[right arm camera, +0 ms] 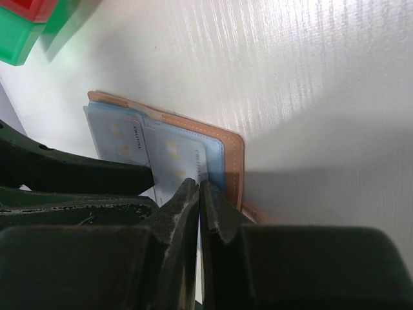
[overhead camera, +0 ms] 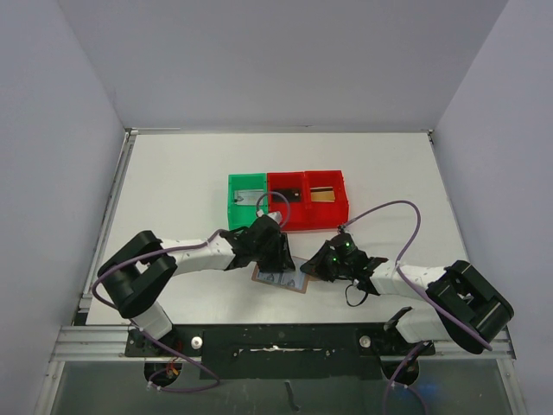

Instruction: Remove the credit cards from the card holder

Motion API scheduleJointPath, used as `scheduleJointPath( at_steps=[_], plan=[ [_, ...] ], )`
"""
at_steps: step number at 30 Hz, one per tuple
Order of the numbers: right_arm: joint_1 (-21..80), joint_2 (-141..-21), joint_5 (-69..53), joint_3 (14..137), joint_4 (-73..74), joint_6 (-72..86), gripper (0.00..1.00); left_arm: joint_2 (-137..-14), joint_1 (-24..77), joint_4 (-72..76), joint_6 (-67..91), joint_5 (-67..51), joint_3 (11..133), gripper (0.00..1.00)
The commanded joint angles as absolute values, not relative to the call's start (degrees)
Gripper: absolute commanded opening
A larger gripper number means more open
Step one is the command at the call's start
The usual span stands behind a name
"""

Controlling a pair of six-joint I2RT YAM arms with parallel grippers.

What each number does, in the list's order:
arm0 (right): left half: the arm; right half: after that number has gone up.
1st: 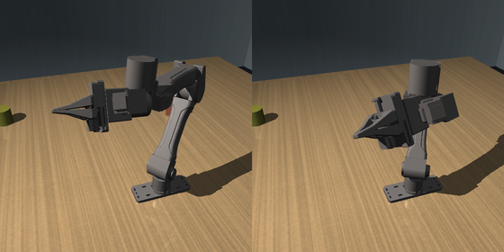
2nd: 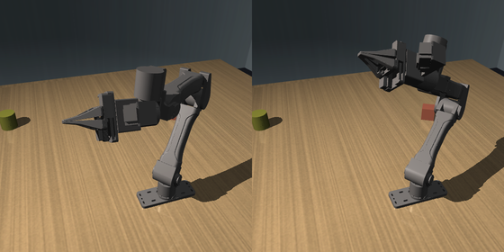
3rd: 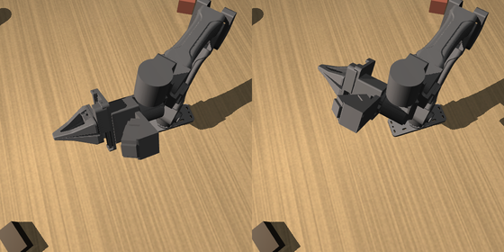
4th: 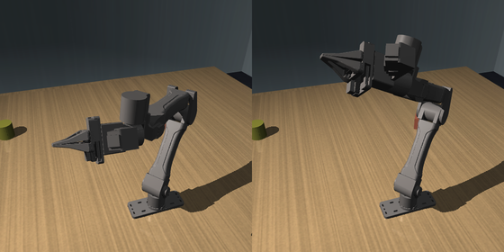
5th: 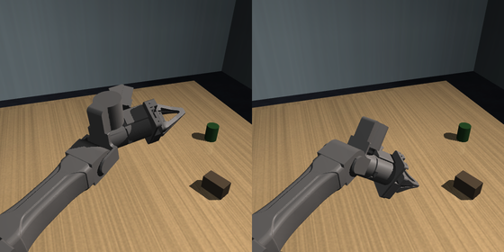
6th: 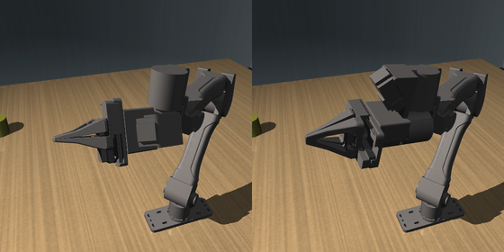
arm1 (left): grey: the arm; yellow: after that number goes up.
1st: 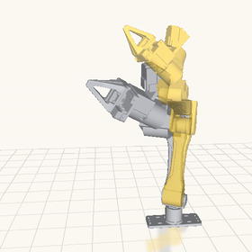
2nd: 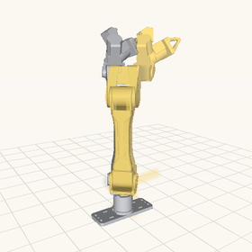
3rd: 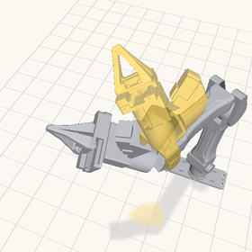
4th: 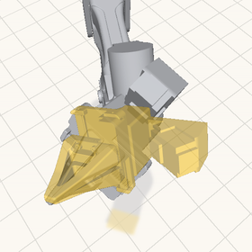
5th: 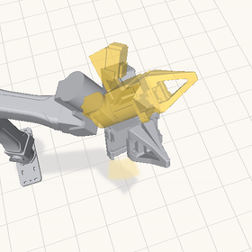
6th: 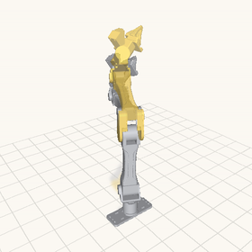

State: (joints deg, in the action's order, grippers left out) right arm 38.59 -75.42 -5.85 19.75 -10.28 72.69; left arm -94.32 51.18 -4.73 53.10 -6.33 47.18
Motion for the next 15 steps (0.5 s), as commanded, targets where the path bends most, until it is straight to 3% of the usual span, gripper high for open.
scheduleJointPath(
  at_steps=[1, 15],
  plan=[
    [38.23, -76.80, -3.11, 17.58, -3.30, 71.11, 0.03, -95.92, 51.24, -10.28, 51.08, -3.73, 48.10, 0.42],
    [38.23, -77.58, -3.87, 16.93, -4.04, 71.11, 0.00, -94.88, 49.83, 2.78, 57.81, -10.95, 41.37, 0.41]
  ],
)
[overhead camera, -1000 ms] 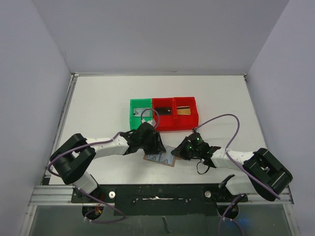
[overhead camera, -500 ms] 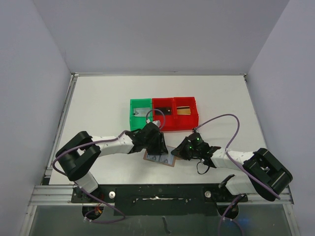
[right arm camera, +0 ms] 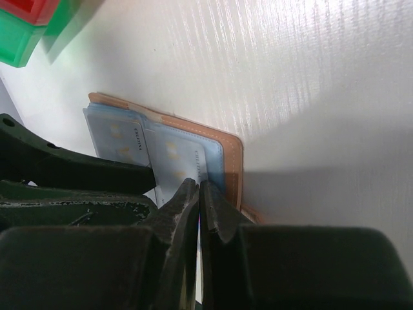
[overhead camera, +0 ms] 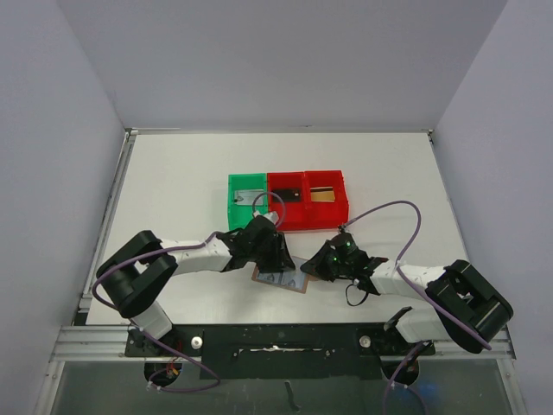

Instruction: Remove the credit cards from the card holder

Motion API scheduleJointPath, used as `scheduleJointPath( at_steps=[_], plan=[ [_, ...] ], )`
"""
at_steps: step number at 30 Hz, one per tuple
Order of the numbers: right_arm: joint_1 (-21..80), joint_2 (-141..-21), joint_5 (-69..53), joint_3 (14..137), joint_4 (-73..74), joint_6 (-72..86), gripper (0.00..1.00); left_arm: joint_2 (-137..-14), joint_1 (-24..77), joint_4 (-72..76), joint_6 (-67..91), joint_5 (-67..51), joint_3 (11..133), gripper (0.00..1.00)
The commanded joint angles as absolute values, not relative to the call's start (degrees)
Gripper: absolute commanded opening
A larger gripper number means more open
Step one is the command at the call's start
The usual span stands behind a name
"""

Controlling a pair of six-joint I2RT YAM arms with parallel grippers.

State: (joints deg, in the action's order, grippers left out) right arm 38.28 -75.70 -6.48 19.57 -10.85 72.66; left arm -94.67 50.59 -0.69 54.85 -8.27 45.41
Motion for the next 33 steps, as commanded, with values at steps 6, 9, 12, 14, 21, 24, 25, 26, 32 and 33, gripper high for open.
scheduleJointPath(
  at_steps=[6, 9, 12, 14, 21, 24, 25, 26, 32, 33],
  plan=[
    [38.19, -77.49, -3.86, 16.80, -4.49, 71.47, 0.00, -93.77, 48.92, 10.47, 61.56, -13.56, 36.80, 0.39],
    [38.31, -78.34, -5.22, 16.34, -7.33, 72.05, 0.00, -93.77, 48.72, 14.08, 63.57, -14.60, 34.85, 0.37],
    [38.35, -79.08, -5.70, 16.26, -7.87, 72.09, 0.00, -93.41, 48.28, 18.50, 66.06, -15.73, 32.79, 0.33],
    [38.31, -78.96, -5.80, 15.98, -8.16, 72.07, 0.00, -93.03, 48.05, 20.30, 66.88, -15.90, 31.84, 0.31],
    [38.23, -78.10, -5.67, 15.56, -7.92, 72.19, 0.00, -93.41, 47.50, 23.97, 68.53, -17.92, 31.71, 0.19],
    [38.23, -77.92, -5.68, 15.49, -7.74, 72.21, 0.00, -94.22, 47.46, 26.61, 69.43, -19.59, 31.47, 0.12],
    [38.19, -77.81, -5.61, 15.43, -7.71, 72.16, 0.00, -94.36, 47.45, 27.35, 69.58, -19.84, 31.47, 0.11],
    [38.23, -77.64, -5.58, 15.44, -7.60, 72.17, 0.00, -94.39, 47.46, 27.69, 69.75, -20.00, 31.40, 0.10],
    [38.21, -77.42, -5.59, 15.37, -7.58, 72.16, 0.00, -94.39, 47.46, 28.19, 69.48, -20.20, 31.51, 0.09],
    [38.20, -77.29, -5.61, 15.25, -7.57, 72.22, 0.00, -94.58, 47.42, 28.21, 69.32, -20.21, 31.61, 0.07]
  ],
)
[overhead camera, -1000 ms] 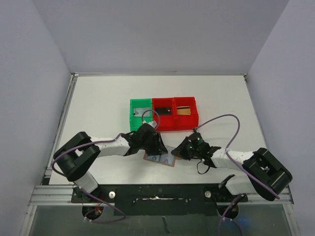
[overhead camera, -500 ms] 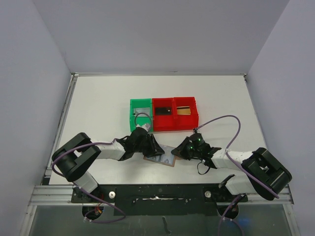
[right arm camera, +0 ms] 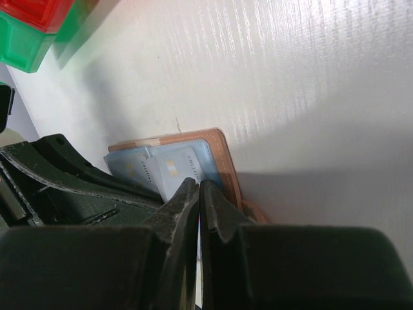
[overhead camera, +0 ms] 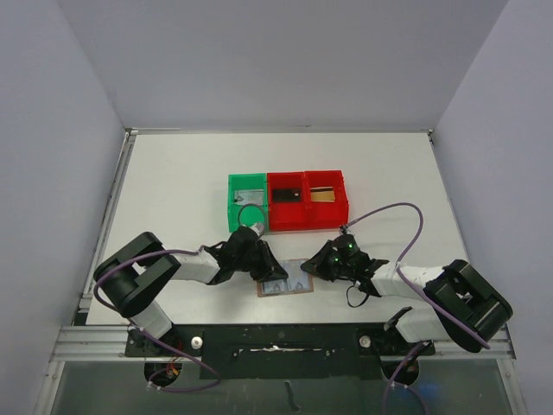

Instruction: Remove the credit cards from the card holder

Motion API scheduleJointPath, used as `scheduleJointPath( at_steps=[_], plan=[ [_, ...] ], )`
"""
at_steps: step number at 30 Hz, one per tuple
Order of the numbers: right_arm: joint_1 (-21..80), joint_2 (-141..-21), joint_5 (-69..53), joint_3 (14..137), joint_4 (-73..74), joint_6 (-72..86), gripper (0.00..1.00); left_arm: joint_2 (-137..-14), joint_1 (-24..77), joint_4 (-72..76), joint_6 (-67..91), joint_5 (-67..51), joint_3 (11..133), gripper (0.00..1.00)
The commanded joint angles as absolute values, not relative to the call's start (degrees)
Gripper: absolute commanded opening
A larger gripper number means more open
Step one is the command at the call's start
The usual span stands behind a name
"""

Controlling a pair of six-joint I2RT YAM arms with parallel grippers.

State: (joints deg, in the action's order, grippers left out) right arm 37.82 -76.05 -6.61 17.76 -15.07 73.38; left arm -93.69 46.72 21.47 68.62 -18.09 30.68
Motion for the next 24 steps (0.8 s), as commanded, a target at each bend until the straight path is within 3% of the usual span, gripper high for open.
scheduleJointPath(
  at_steps=[1, 4, 17, 24],
  plan=[
    [38.21, -77.22, -5.59, 15.29, -7.64, 72.21, 0.00, -94.74, 47.46, 28.14, 69.12, -20.29, 31.78, 0.05],
    [38.21, -76.41, -5.52, 15.62, -7.10, 71.66, 0.00, -95.26, 47.46, 27.19, 68.62, -20.31, 32.28, 0.00],
    [38.23, -67.30, -3.21, 16.82, -1.89, 68.55, 0.13, -92.37, 46.93, 15.85, 63.87, -16.30, 34.33, 0.00],
    [39.21, -64.60, -6.29, 17.49, -5.85, 65.39, 0.15, -91.21, 46.85, 10.19, 60.29, -15.51, 36.15, 0.00]
  ],
)
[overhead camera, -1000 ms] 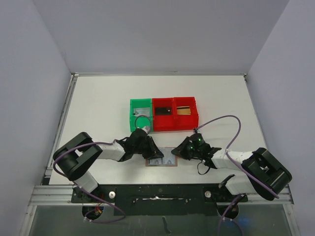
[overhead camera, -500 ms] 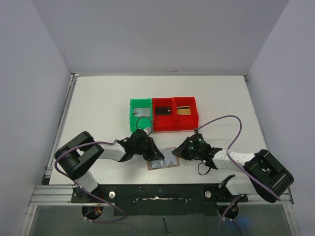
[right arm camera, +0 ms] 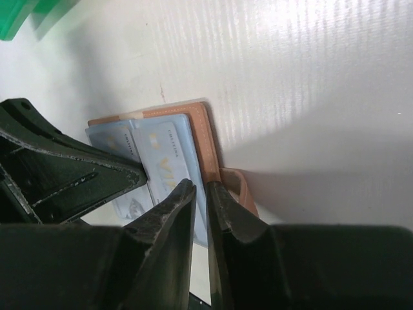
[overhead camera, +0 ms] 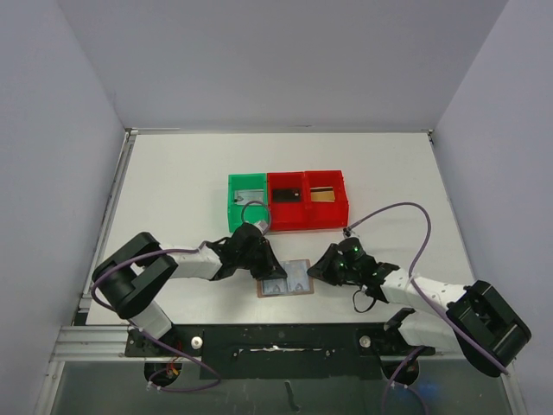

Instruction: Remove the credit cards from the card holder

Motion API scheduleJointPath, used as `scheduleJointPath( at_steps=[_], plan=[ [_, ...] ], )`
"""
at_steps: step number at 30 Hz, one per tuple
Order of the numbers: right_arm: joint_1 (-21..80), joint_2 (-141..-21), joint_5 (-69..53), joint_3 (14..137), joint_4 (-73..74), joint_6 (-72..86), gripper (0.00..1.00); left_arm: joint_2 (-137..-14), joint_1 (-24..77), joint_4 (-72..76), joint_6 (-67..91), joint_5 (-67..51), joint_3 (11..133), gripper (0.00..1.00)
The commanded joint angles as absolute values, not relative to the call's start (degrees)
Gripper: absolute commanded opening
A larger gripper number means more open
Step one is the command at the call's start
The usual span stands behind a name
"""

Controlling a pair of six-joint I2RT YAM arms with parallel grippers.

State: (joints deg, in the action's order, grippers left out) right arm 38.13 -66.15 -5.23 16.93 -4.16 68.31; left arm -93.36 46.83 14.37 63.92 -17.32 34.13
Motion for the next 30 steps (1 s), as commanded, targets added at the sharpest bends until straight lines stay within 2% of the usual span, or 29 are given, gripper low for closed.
scheduleJointPath(
  at_steps=[1, 10, 21, 25, 30],
  plan=[
    [39.54, -64.71, -6.44, 17.97, -6.22, 64.73, 0.15, -91.23, 46.85, 9.86, 60.01, -15.56, 36.35, 0.00],
    [44.22, -68.72, -2.56, 24.72, -1.85, 61.43, 0.15, -90.65, 46.85, 9.01, 59.44, -15.17, 36.74, 0.00],
    [44.56, -73.86, -0.69, 24.99, 3.99, 65.56, 0.13, -90.16, 46.85, 7.92, 59.45, -14.36, 36.88, 0.00],
    [44.56, -74.63, -1.75, 23.69, 2.90, 66.99, 0.13, -90.97, 46.93, 10.62, 61.26, -15.38, 35.95, 0.14],
    [44.56, -74.54, -3.49, 20.96, -0.25, 69.16, 0.13, -92.04, 47.02, 17.73, 65.72, -17.02, 32.54, 0.23]
  ],
)
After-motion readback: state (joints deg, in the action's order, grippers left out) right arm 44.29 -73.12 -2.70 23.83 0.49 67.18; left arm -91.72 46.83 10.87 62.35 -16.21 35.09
